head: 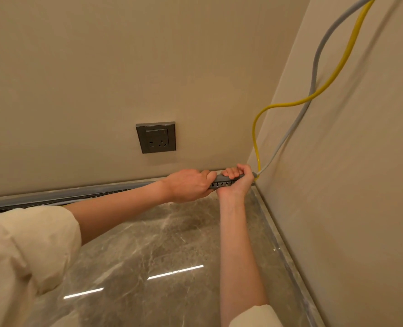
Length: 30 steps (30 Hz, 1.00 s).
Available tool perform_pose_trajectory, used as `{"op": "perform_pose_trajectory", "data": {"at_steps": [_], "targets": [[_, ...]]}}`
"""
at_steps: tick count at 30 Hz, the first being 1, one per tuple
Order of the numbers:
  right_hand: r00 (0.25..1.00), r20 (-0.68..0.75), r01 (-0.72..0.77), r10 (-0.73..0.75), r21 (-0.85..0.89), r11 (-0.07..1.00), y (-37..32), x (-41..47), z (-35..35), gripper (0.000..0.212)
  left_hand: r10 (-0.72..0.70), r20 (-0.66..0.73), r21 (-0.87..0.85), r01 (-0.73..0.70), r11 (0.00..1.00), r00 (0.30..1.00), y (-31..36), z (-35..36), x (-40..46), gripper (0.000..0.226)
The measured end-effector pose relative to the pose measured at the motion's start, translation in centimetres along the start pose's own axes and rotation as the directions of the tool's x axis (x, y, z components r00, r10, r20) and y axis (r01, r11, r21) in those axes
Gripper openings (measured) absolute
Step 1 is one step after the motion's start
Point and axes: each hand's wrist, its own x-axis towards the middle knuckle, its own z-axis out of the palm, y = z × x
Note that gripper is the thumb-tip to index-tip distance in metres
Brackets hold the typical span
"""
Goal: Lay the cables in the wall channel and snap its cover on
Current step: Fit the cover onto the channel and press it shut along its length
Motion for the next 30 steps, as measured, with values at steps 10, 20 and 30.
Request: {"op": "perform_pose_trajectory", "data": {"at_steps": [10, 20, 30], "targets": [[0.998, -0.060, -0.005, 0.002, -0.043, 0.999, 0.0, 0.4, 0.1, 0.038, -0.001, -0.016, 0.032, 0.001, 1.000, 1.000, 0.1, 0.9, 0.1, 0.034], [0.960, -0.246, 0.103, -0.137, -0.147, 0.984, 0.9, 1.5, 0.1, 0.037, -0.059, -0.055, 0.061, 0.062, 0.996, 0.997, 0.5, 2.2, -0.1, 0.031], [0.937, -0.294, 0.126, -0.186, -0.210, 0.969, 1.2, 2.1, 0.3, 0.034, -0.070, -0.117, 0.009, 0.071, 0.997, 0.991, 0.4, 2.6, 0.0, 0.026]]}}
